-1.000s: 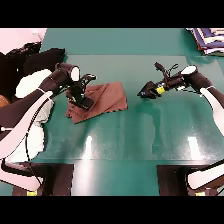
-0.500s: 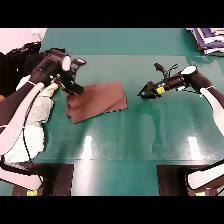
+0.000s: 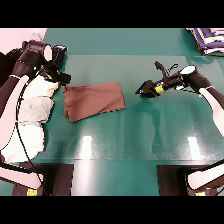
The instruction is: Fold the shirts.
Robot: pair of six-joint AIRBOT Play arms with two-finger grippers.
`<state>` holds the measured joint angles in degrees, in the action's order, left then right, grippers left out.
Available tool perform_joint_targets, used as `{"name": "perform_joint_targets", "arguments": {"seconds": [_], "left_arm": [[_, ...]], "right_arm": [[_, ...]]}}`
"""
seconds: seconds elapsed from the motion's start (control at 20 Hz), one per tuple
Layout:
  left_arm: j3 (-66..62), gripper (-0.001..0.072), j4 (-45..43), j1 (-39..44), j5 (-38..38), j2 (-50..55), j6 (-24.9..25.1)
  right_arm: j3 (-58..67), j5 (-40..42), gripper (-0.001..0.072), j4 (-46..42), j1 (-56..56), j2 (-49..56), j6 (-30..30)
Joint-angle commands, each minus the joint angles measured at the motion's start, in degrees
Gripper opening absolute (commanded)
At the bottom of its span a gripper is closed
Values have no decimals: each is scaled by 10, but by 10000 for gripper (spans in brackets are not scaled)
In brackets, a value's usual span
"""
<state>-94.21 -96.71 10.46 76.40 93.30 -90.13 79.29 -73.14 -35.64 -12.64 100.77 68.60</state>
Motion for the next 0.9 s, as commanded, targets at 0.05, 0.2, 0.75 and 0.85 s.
{"name": "perform_joint_targets", "arguments": {"seconds": [0.05,0.2,0.75,0.85], "left_arm": [[-5,33,152,-4,-37,0,38],[-5,33,220,-4,-56,0,38],[-5,24,303,-4,-65,-7,66],[-5,24,303,-4,-76,-24,66]], "right_arm": [[56,7,530,0,-26,55,22],[130,-7,530,1,-68,124,46],[336,-8,142,55,-188,266,79],[355,-16,15,54,-185,266,68]]}}
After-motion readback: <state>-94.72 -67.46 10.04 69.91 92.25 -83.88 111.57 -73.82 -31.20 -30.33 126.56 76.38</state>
